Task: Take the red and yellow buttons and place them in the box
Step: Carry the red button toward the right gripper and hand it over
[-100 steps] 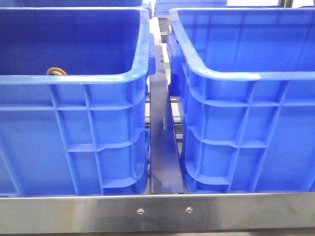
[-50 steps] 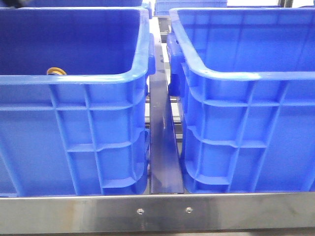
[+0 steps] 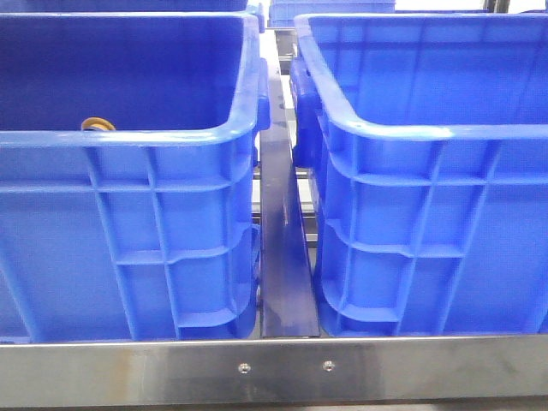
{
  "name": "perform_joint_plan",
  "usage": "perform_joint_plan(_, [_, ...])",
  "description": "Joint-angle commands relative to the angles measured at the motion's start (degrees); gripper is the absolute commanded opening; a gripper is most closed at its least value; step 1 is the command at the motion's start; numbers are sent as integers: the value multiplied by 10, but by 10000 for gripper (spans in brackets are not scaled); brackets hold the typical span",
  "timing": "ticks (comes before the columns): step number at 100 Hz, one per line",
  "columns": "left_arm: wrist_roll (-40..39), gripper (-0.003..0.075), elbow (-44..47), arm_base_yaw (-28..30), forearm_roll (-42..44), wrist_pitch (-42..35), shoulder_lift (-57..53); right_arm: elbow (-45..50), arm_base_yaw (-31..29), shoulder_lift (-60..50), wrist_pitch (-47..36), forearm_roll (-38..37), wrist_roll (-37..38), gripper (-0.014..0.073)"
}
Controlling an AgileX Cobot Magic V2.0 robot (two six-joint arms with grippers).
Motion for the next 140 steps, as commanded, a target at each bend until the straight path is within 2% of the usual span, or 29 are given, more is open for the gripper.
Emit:
perform_joint_plan(1, [0, 83, -16, -20, -11, -46, -19, 2, -2, -13, -53, -2, -3, -94])
perform_joint_plan(23, [0, 83, -16, -25, -11, -44, -19, 1, -2, -13, -81, -2, -3, -94])
perform_joint_plan(36, [0, 83, -16, -25, -11, -44, -19, -32, -1, -13, -64, -2, -3, -91])
perform_joint_plan(67, [0, 83, -16, -25, -11, -45, -19, -204, -1, 43, 138, -2, -3, -91])
perform_joint_plan(114, [0, 83, -16, -25, -11, -45, -19, -446, -1, 363, 380, 3, -3, -88])
perform_joint_plan(121, [0, 83, -16, -25, -11, -46, -19, -469, -1, 408, 387, 17, -3, -48])
perform_joint_plan(128, [0, 83, -16, -25, -11, -46, -19, -485, -1, 444, 389, 39, -3, 58])
perform_joint_plan(140, [0, 83, -16, -25, -11, -46, -19, -502, -1, 488, 387, 69, -3, 379])
